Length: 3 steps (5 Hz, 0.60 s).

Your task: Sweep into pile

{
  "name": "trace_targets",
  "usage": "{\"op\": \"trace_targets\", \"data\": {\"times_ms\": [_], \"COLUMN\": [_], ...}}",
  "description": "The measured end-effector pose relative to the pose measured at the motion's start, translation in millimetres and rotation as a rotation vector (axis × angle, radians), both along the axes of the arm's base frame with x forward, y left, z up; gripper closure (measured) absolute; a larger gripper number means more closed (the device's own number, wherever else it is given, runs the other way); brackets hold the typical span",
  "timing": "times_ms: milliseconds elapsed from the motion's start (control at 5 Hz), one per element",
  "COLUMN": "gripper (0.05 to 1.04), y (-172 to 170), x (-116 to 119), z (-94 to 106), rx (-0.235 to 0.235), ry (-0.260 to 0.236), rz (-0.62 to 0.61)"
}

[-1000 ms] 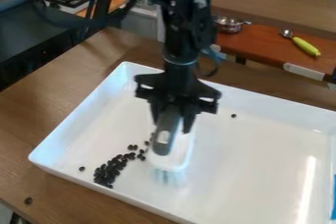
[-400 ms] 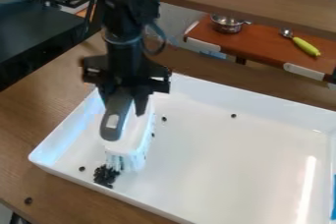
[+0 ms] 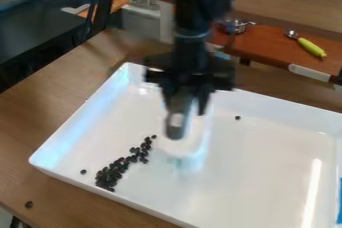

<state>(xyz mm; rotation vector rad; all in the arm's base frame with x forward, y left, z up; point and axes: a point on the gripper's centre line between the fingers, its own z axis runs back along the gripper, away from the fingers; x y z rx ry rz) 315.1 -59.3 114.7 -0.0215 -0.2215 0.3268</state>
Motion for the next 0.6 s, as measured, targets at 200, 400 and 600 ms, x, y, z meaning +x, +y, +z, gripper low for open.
{"op": "trace_targets", "data": {"times_ms": [200,400,600], "gripper": [0.578,0.578,0.578], "y": [-45.3,-85.5,-97.1], "x": [26.5,41.0,49.1], "z": [3.2,-1.3,-10.8], "rx": [-0.042,-0.053,-0.034], "ry": [0.008,0.021,0.032], "rz": [-0.023,-0.08,-0.099]}}
